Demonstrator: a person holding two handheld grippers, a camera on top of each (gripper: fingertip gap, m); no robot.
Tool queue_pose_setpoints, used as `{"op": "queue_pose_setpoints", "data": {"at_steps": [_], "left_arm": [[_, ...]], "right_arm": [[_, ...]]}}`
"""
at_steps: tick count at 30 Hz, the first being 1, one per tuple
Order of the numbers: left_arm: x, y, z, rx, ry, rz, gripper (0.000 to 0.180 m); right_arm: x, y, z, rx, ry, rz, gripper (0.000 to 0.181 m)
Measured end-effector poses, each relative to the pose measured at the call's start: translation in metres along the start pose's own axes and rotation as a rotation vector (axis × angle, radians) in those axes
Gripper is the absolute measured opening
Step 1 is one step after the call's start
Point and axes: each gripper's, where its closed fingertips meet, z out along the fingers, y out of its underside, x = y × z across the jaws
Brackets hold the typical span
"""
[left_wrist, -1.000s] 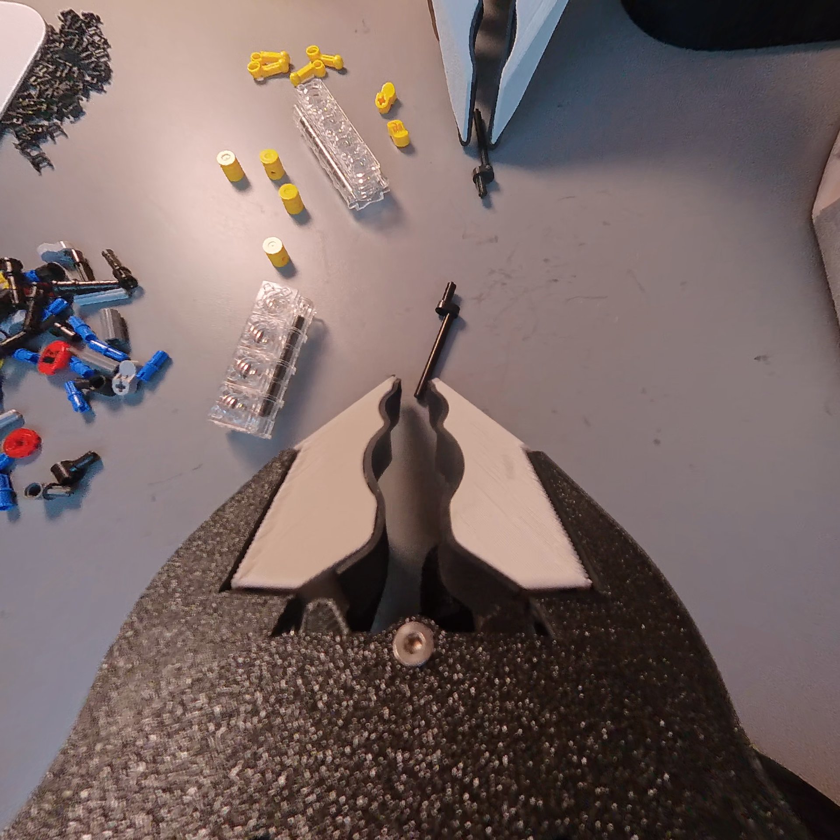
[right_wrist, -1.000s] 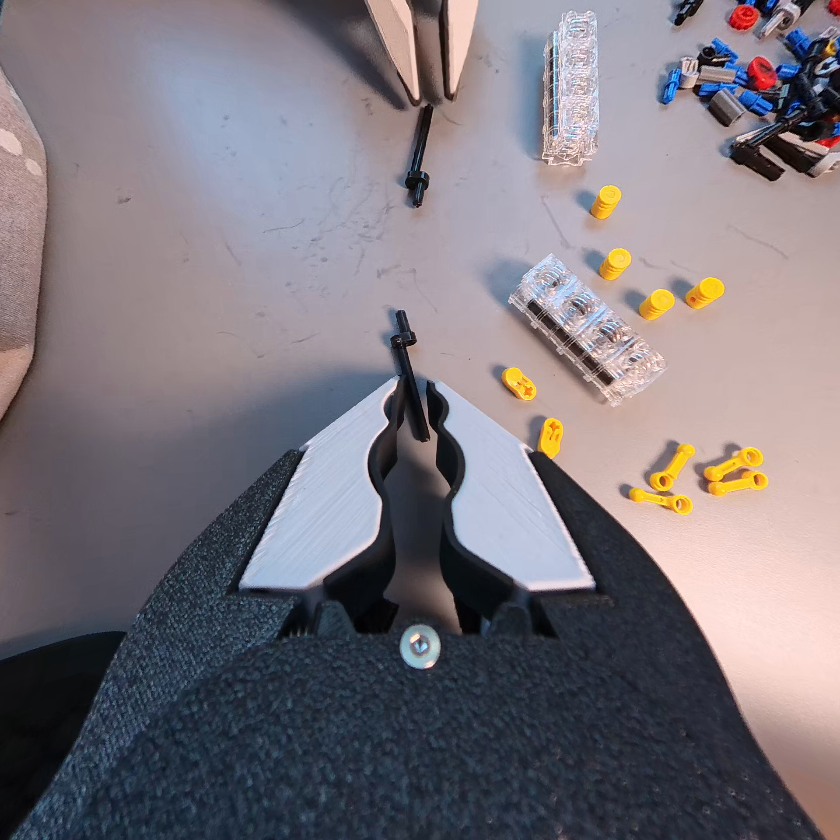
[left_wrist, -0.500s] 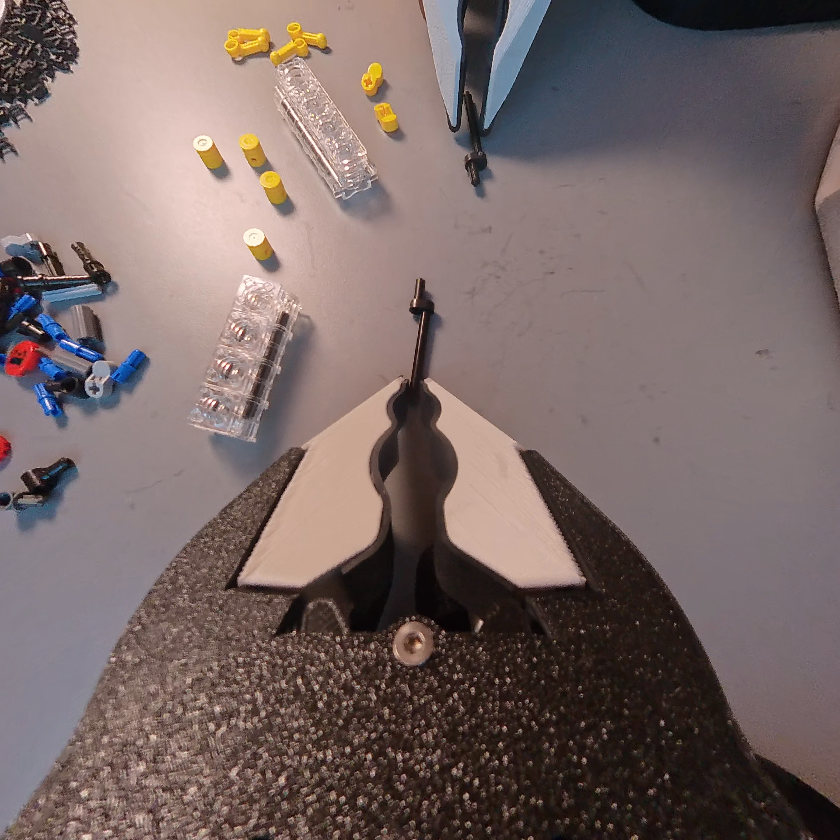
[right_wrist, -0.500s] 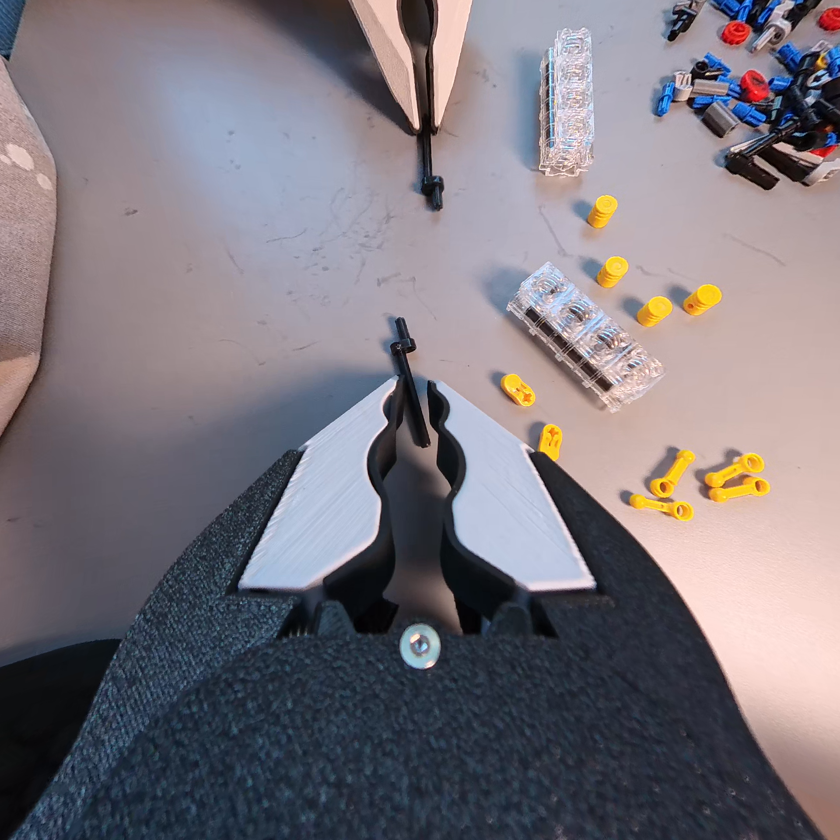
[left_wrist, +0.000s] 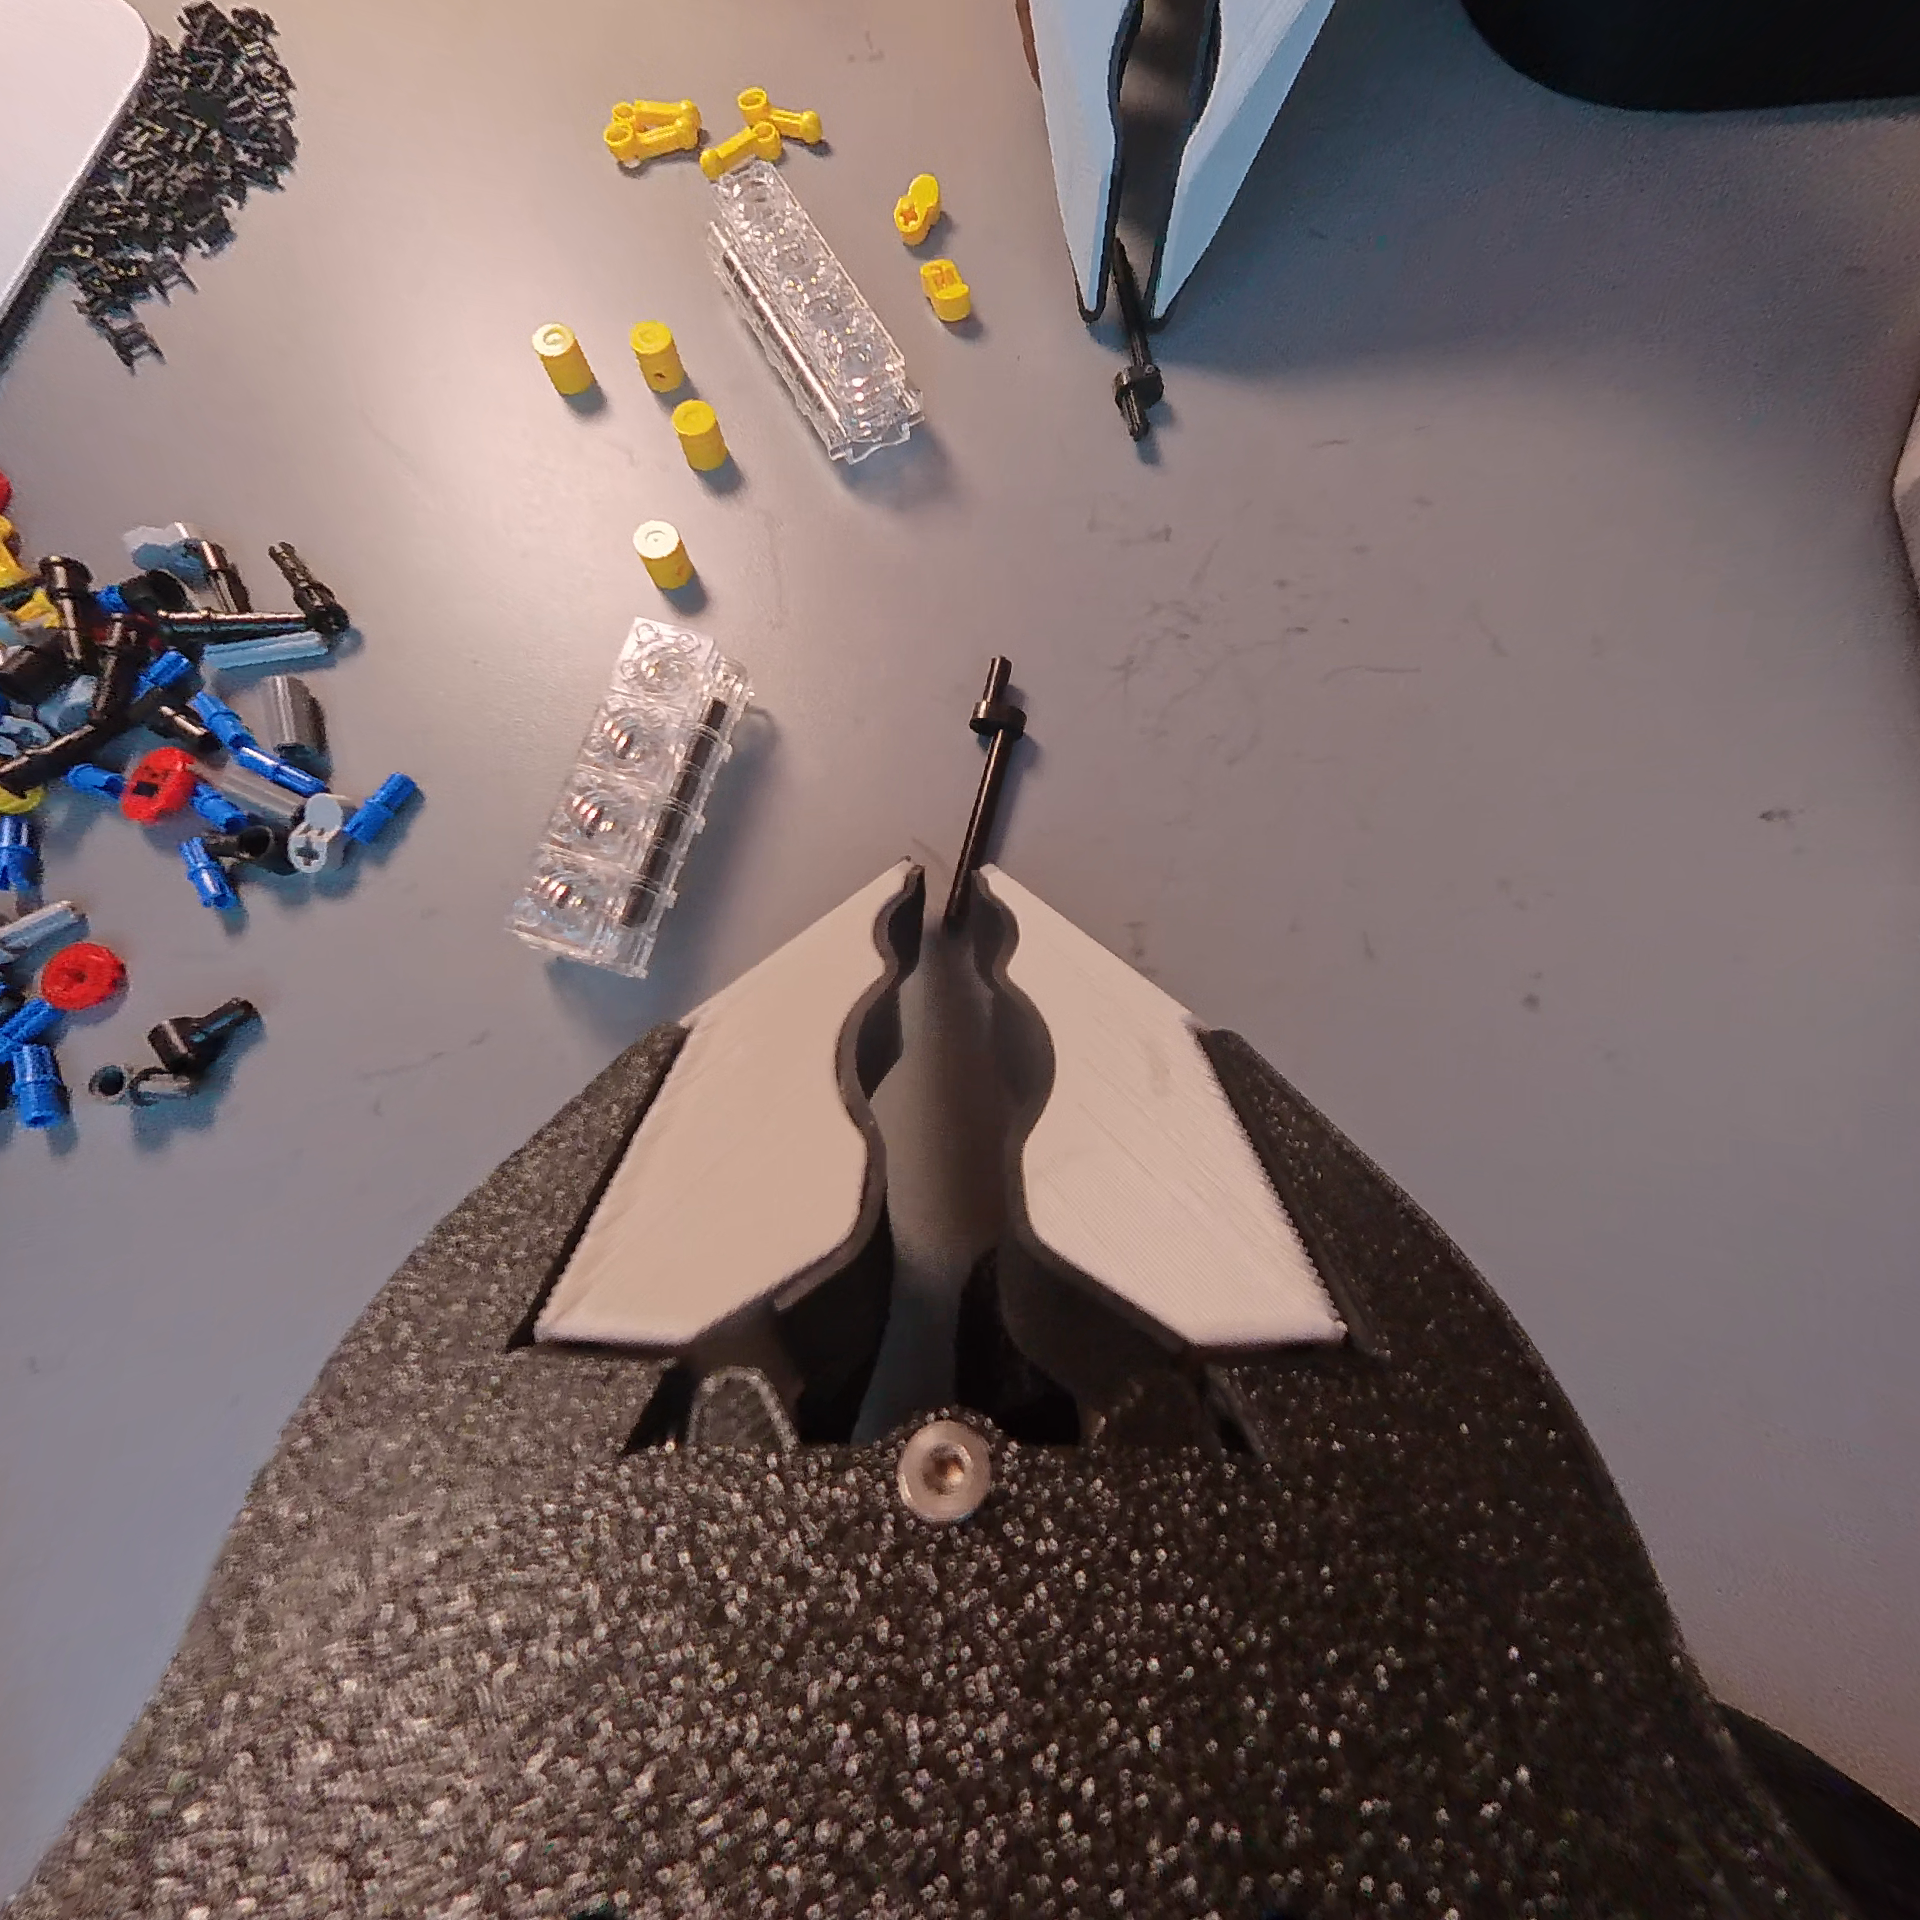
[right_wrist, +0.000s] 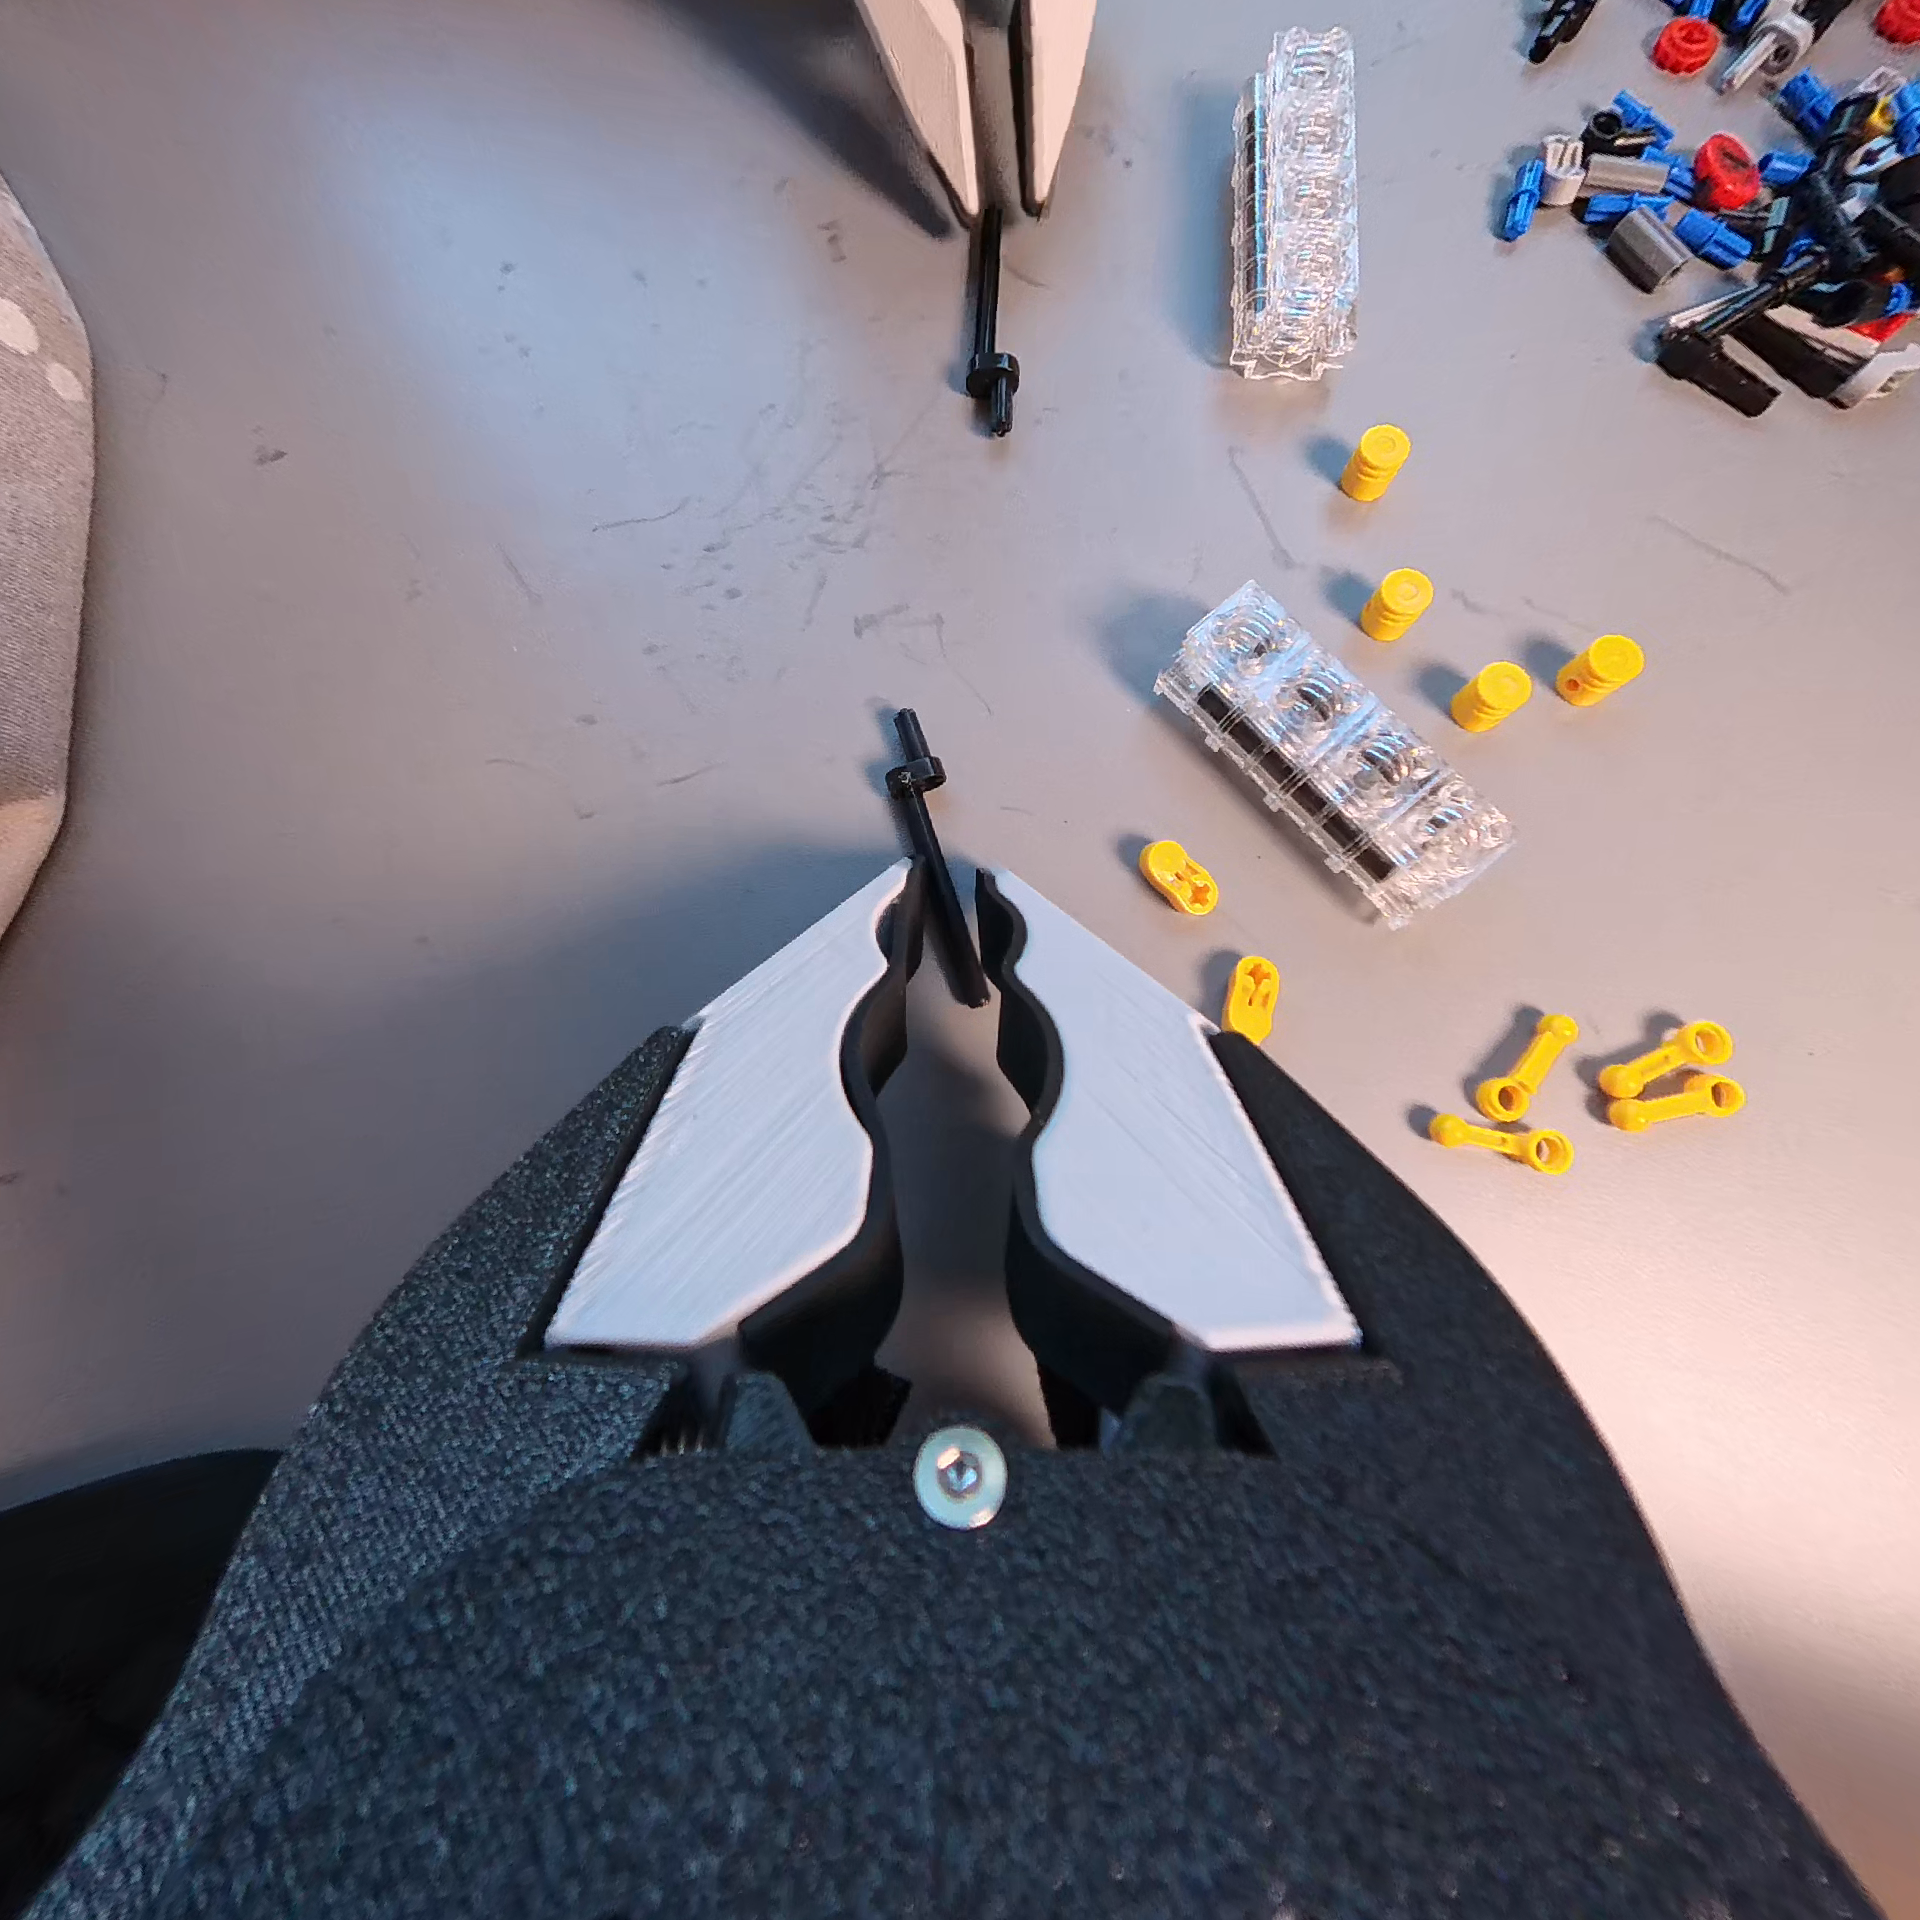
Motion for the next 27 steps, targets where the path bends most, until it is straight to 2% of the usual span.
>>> {"op": "queue_pose_setpoints", "data": {"at_steps": [3, 12, 21, 27], "left_arm": [[-0.002, -0.012, -0.005, 0.067, -0.007, -0.017, 0.011], [-0.025, -0.067, -0.036, 0.412, -0.130, -0.104, 0.025], [-0.034, -0.080, -0.046, 0.503, -0.204, -0.130, 0.030], [-0.039, -0.091, -0.049, 0.588, -0.256, -0.167, 0.040]], "right_arm": [[0.000, 0.001, 0.001, -0.012, 0.010, -0.009, 0.008], [-0.001, -0.003, 0.005, -0.009, 0.019, -0.037, 0.004], [-0.014, -0.016, 0.018, 0.010, 0.003, -0.104, 0.004], [-0.014, -0.018, 0.019, 0.020, 0.005, -0.109, 0.005]]}}
